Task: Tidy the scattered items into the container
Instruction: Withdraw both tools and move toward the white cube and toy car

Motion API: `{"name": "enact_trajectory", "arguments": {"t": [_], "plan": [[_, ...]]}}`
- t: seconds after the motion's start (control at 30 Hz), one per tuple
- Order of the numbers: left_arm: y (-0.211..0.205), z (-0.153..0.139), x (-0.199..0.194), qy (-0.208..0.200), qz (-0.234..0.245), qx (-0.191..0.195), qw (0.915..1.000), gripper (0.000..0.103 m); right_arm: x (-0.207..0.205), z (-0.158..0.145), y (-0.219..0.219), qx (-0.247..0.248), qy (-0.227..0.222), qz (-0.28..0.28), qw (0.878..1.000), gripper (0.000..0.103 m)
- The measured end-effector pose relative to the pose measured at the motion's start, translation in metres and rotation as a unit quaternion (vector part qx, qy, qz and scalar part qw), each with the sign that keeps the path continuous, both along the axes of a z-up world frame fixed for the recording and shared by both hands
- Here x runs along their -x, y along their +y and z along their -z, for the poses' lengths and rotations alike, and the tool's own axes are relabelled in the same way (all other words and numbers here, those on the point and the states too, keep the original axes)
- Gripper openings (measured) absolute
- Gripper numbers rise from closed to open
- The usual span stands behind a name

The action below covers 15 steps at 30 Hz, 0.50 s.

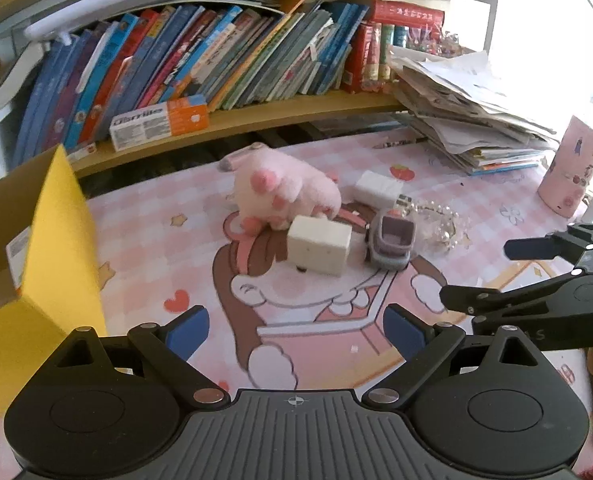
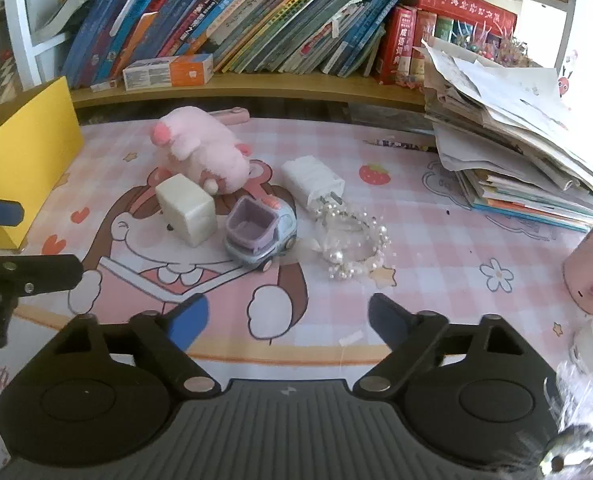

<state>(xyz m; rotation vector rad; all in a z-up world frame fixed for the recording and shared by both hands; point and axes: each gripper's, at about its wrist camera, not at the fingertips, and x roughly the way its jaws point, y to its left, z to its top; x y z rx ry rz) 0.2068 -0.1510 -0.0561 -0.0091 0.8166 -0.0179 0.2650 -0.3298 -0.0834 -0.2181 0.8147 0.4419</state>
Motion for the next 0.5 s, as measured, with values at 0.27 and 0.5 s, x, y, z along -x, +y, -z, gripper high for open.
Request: {"name": "enact_trajectory", "arguments": {"t": [0.27, 0.5], "plan": [[-0.004, 0.011, -0.033, -0.005, -0.004, 0.003, 1.0000, 0.095, -0.019, 0.016, 0.013, 0.007, 0.009, -0.018, 1.000, 0.076], [0.002, 0.027, -0.064, 0.006, -0.013, 0.035, 0.9993, 0.093, -0.033, 0.026, 0.021, 0.010, 0.006, -0.027, 1.000, 0.076]]}}
